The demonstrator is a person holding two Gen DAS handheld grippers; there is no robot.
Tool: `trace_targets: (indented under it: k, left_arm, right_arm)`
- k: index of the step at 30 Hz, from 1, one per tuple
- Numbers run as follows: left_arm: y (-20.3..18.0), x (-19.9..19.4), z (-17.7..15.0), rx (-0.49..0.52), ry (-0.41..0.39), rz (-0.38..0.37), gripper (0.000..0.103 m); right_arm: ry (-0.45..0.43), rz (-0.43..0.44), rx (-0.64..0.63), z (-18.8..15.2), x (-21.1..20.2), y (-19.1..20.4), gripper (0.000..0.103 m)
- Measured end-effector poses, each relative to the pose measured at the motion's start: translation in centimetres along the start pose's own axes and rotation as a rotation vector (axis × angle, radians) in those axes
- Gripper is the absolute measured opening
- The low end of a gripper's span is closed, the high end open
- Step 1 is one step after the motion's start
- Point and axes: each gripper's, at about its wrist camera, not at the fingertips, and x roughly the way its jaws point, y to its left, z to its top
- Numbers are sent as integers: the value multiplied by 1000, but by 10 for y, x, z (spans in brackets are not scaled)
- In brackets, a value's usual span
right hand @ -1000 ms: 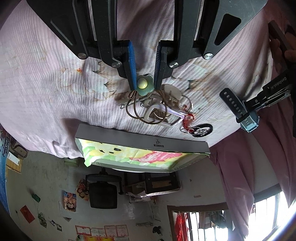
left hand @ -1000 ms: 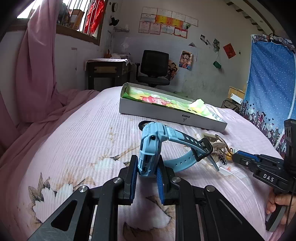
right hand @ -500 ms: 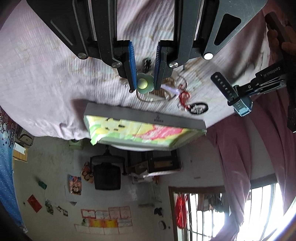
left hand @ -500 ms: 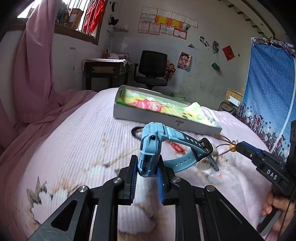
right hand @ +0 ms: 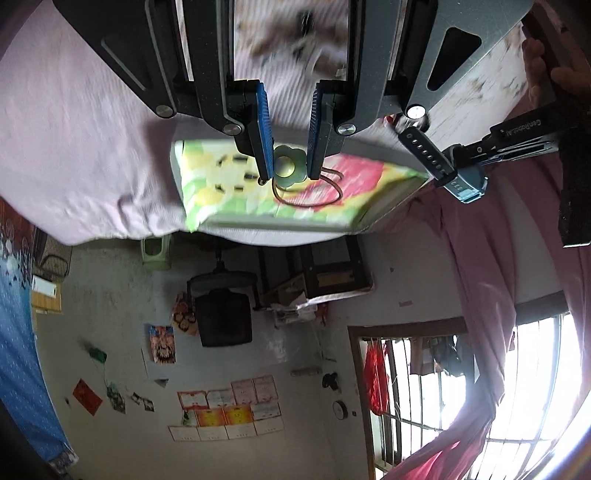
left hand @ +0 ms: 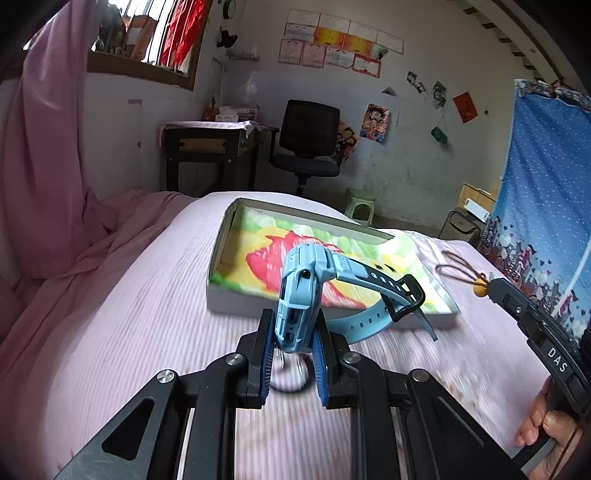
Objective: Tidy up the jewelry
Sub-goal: 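Lift both watches and carry them over the white tray, then lower both watches into the tray and open both tools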
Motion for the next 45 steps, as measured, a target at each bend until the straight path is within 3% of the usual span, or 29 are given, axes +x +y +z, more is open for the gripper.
trace_targets:
  k: [9,21,31,39,40,42,45]
  left_arm:
    - [4,61,42,-17,64,25,18]
    - [0,125,46,4,233,28,18]
    - [-1,134,42,33,262,54,18]
    - [0,127,40,21,249,38,22]
    - [0,125,40,18,245,38,23]
    - [2,119,39,6,228,29,30]
    - [5,107,38,-16,186,26,55]
  right_arm:
    - [43,-31,-28,36,64,5,16]
    - [179,-50,1,18,122,5,16]
    - [290,-54,22,0,139,-3,16]
    - [300,-50,53,-2,139,-9,19]
    - [297,-50,55,-2,138,-10,22]
    - [283,-48,59,-1,134,-11,35]
    - [252,-49,58,1,123,-12,38]
